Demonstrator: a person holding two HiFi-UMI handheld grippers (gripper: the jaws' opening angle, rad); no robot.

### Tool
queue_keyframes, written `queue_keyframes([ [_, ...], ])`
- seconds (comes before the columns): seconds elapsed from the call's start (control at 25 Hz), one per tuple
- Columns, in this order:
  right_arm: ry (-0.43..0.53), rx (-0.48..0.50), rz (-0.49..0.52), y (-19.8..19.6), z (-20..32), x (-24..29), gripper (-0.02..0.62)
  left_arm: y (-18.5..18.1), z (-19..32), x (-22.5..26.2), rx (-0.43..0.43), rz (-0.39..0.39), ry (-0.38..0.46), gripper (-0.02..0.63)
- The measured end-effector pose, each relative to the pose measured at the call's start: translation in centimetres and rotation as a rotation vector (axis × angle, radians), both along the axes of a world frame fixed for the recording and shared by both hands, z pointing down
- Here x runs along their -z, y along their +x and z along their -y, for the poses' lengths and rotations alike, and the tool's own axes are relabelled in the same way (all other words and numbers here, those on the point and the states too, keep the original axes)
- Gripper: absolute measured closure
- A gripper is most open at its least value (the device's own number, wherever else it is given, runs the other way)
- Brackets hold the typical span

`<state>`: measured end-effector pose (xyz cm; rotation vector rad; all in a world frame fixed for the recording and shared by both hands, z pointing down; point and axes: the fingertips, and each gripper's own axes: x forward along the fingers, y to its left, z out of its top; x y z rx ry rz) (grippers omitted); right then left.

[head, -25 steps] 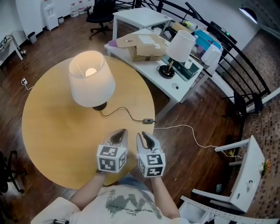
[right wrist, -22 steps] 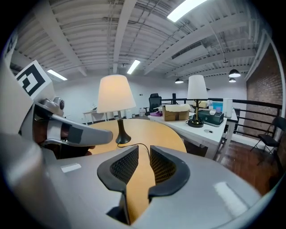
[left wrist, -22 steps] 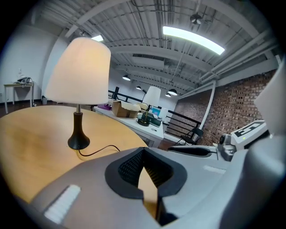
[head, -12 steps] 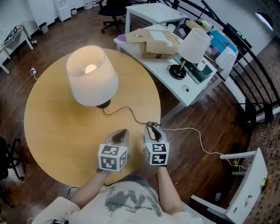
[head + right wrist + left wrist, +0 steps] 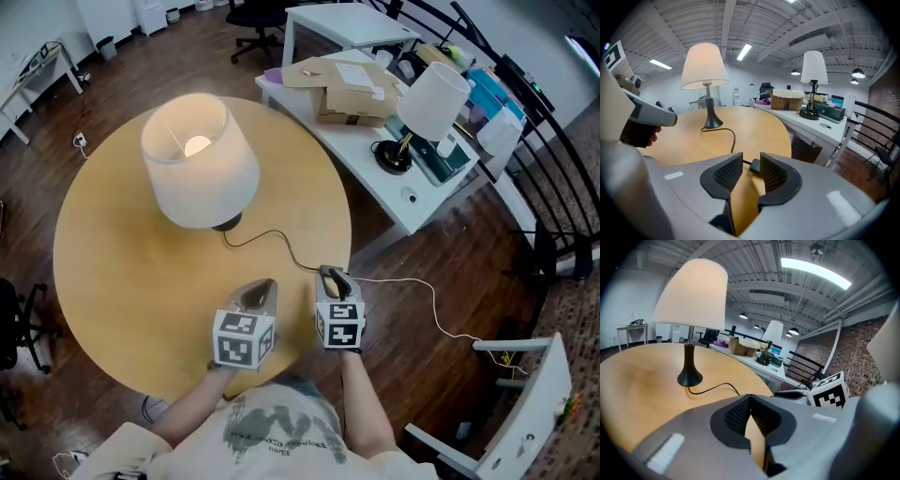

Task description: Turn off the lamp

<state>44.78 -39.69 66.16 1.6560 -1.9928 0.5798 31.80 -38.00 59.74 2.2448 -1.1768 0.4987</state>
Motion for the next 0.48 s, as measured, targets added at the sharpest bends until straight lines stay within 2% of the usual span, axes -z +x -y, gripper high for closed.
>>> queue_keyframes([
  [0.2, -0.046, 0.008, -0.031, 0.5, 0.6, -2.0, 0.469, -0.1, 0.3, -0.4, 0.010, 0.005, -0.006, 0.609],
  [0.48, -0.059, 0.018, -0.068, 0.5, 1.4, -2.7, 0.469, -0.5, 0.6, -0.8, 0.025, 0.016, -0.017, 0.609],
])
